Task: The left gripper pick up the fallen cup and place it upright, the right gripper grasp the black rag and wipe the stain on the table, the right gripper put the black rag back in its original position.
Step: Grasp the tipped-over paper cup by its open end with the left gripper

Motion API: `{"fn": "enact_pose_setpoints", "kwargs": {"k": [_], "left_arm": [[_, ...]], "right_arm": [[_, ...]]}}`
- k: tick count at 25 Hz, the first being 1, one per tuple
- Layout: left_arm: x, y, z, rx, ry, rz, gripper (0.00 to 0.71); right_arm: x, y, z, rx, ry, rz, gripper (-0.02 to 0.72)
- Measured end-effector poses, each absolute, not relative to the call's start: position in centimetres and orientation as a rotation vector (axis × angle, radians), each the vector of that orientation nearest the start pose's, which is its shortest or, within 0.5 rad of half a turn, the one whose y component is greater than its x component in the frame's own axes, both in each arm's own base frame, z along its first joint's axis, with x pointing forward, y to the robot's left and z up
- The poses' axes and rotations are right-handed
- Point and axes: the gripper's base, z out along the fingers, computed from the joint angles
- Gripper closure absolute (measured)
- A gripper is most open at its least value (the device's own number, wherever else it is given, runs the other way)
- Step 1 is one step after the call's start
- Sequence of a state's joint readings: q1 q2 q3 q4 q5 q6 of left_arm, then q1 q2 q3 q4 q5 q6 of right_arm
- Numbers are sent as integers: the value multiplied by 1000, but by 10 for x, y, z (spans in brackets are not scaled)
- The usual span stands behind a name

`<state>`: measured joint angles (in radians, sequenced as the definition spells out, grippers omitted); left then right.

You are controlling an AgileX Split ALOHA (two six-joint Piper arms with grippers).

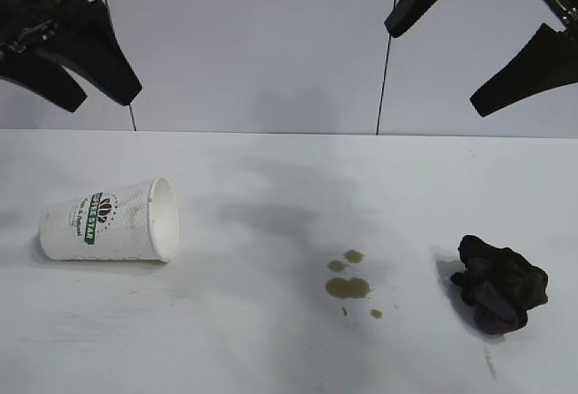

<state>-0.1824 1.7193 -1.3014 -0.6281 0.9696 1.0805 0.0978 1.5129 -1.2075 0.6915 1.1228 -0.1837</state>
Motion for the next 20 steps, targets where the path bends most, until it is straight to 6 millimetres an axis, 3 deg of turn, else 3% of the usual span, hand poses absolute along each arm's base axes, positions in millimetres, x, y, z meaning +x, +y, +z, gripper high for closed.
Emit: {"fn": "enact_pose_setpoints", "kwargs": {"k": [4, 7, 13, 20], "left_arm": [[328, -138, 261, 1746, 1936, -382, 23], [320, -158, 256, 1996, 1774, -176, 23], [321, -177, 242, 2118, 1773, 196, 23], [331, -183, 204, 2104, 1951, 291, 23]], "right_arm": [[290, 81, 304, -62, 2747, 921, 71], [290, 81, 304, -63, 2747, 921, 71], [290, 81, 304, -63, 2747, 920, 71], [290, 81, 304, -64, 2748, 917, 71]]}}
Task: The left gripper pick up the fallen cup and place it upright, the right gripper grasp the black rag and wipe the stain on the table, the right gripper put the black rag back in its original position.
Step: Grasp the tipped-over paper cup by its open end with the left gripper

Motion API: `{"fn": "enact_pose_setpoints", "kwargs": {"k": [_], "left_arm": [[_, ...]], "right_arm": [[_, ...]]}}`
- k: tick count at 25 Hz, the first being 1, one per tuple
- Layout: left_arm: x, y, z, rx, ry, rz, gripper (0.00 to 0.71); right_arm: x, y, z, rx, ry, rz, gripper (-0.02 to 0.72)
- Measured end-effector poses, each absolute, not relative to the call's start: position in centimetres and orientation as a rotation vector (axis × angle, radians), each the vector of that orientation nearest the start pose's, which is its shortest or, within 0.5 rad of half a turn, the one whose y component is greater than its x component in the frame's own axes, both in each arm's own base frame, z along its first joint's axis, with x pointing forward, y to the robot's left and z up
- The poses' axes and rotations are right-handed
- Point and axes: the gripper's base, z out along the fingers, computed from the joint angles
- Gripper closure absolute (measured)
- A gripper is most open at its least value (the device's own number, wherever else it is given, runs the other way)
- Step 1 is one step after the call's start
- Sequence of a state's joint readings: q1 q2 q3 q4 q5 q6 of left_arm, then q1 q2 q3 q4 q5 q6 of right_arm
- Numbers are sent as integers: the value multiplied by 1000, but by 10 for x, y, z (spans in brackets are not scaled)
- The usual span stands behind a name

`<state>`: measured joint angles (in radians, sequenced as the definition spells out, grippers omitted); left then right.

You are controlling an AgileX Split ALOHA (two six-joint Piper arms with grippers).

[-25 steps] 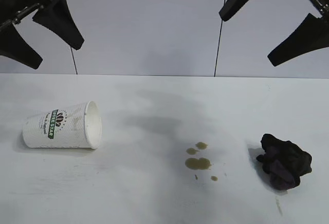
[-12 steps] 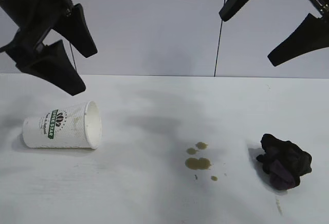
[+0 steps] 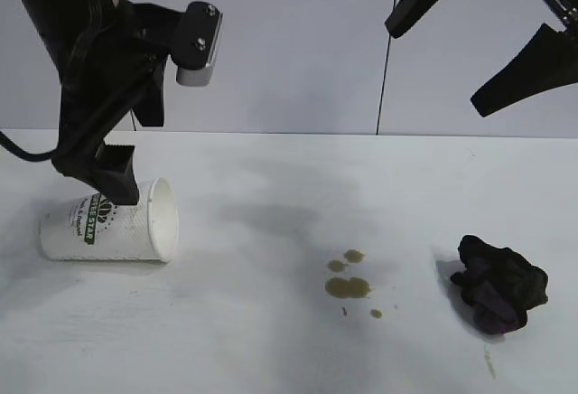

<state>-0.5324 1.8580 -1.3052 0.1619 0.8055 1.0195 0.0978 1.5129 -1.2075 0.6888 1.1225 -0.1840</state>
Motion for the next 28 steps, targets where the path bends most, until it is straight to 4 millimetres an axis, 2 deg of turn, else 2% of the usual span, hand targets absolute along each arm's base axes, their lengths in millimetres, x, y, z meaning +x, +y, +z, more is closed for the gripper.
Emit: {"fn": "enact_pose_setpoints", "kwargs": {"k": [6, 12, 19, 21, 24, 28], "left_arm": [[338, -185, 173, -2413, -2270, -332, 23], [348, -186, 149, -2407, -2238, -405, 23], [354, -189, 130, -2337, -2333, -397, 24], [356, -191, 130, -2349, -2352, -401, 58], [358, -193, 131, -2368, -2366, -407, 162], [359, -194, 136, -2382, -2395, -406, 191]], "right_arm": [[290, 81, 304, -66, 2749, 913, 71], [290, 81, 304, -67, 2750, 910, 71], [290, 80, 303, -74, 2756, 891, 71], [290, 79, 303, -77, 2758, 884, 71], [290, 79, 302, -80, 2761, 876, 71], [290, 79, 302, -82, 2761, 871, 71]]}}
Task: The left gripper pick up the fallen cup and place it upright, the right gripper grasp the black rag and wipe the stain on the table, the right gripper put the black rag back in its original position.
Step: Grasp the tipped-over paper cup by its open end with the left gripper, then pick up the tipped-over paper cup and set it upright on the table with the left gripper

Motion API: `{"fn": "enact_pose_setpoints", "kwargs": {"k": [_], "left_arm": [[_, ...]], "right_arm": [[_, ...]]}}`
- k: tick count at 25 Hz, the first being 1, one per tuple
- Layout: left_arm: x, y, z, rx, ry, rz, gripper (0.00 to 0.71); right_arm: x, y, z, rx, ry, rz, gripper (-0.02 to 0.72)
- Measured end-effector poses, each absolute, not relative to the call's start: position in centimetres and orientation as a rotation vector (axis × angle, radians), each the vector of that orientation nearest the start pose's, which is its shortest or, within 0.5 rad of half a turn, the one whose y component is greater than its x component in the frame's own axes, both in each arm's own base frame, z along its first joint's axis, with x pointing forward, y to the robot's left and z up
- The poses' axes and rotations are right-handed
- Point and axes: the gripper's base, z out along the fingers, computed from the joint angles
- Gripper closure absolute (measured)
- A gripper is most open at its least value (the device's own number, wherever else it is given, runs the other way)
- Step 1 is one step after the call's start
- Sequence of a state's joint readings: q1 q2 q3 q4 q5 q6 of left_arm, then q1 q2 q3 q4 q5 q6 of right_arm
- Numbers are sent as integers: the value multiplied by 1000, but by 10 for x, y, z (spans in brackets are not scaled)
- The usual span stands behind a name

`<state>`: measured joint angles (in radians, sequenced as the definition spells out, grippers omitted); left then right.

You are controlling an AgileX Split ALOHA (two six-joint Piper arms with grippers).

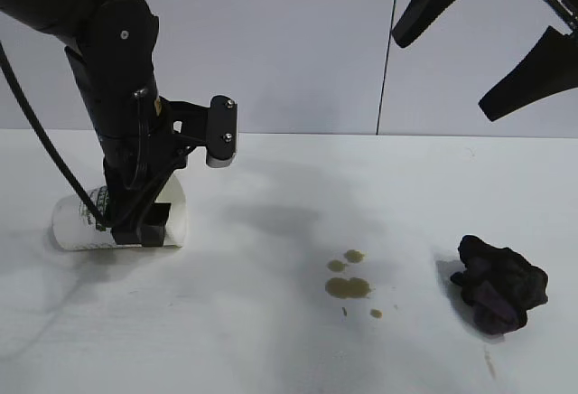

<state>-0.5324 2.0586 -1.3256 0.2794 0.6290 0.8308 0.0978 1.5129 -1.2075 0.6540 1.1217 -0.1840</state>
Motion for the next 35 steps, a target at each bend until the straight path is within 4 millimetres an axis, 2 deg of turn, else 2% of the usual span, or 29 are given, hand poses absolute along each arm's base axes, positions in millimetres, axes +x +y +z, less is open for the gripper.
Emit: {"fn": "enact_pose_setpoints", "kwargs": {"k": [3, 7, 10, 14, 17, 19, 23, 27, 29, 32, 35], "left_arm": [[357, -197, 153, 1903, 2048, 270, 193], [359, -188, 197, 1563, 2117, 55, 196], [361, -170, 229, 1409, 2096, -103, 200], [360, -138, 266, 1283, 1990, -428, 200], [359, -112, 285, 1186, 1844, -700, 200], [360, -90, 293, 1103, 1763, -817, 200], [358, -50, 285, 991, 1712, -844, 200], [349, -23, 258, 878, 1671, -795, 201], [342, -19, 243, 839, 1638, -762, 200], [329, -19, 221, 911, 1603, -687, 200], [326, -21, 204, 938, 1609, -684, 204]], "right_arm": [[290, 78, 302, -79, 2757, 866, 71], [291, 78, 302, -76, 2751, 862, 71], [291, 78, 302, -76, 2751, 862, 71], [291, 78, 302, -76, 2751, 861, 71], [291, 78, 302, -79, 2753, 854, 71], [291, 78, 302, -80, 2753, 852, 71], [291, 78, 302, -80, 2753, 852, 71], [291, 78, 302, -80, 2754, 851, 71], [291, 78, 302, -80, 2754, 851, 71], [291, 78, 302, -80, 2754, 851, 71], [291, 78, 302, -80, 2754, 851, 71]]}}
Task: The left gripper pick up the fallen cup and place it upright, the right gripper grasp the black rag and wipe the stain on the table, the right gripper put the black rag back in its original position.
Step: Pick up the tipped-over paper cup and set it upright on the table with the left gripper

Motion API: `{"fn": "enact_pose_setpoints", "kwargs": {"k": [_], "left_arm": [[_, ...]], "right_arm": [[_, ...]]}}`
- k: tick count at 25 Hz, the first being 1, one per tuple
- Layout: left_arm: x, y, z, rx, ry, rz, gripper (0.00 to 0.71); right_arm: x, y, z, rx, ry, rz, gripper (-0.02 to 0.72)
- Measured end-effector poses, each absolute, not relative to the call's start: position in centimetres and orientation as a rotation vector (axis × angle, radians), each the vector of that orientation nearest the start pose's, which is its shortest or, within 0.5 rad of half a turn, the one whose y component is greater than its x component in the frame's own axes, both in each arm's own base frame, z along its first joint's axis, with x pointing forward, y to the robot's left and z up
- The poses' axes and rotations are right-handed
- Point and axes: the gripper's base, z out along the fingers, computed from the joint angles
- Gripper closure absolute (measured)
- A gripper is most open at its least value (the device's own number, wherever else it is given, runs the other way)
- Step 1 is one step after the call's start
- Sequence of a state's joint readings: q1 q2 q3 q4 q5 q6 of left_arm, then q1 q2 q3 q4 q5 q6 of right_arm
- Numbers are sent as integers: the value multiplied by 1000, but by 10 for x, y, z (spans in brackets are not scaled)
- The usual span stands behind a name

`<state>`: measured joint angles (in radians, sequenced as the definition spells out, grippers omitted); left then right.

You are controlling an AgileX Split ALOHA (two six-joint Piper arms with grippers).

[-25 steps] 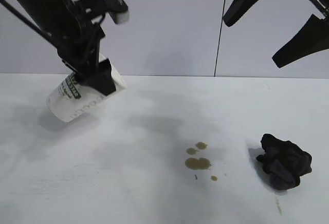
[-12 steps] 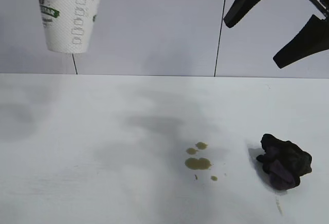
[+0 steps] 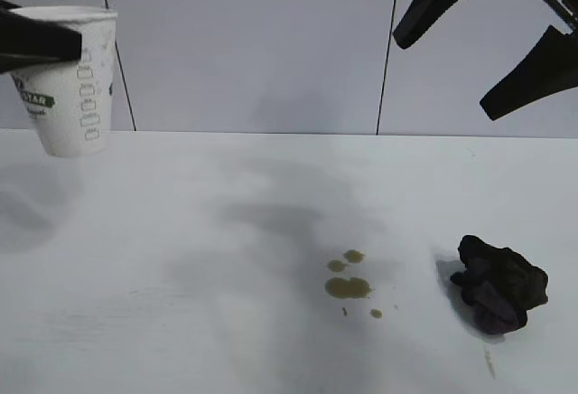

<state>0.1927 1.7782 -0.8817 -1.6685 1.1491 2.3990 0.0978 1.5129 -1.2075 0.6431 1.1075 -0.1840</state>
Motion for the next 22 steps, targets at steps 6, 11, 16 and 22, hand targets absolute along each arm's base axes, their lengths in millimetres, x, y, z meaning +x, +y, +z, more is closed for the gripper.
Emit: {"fn": "enact_pose_setpoints", "kwargs": {"k": [6, 11, 16, 22], "left_arm": [[335, -19, 163, 892, 1694, -758, 206], [337, -19, 135, 910, 1720, -773, 206], [337, -28, 118, 1098, 1600, -665, 207], [337, -34, 114, 1254, 1462, -549, 207]], "right_arm": [[291, 78, 302, -80, 2754, 851, 71], [292, 77, 302, -76, 2746, 847, 71], [294, 77, 302, -64, 2725, 836, 71], [294, 77, 302, -64, 2725, 836, 71]]}}
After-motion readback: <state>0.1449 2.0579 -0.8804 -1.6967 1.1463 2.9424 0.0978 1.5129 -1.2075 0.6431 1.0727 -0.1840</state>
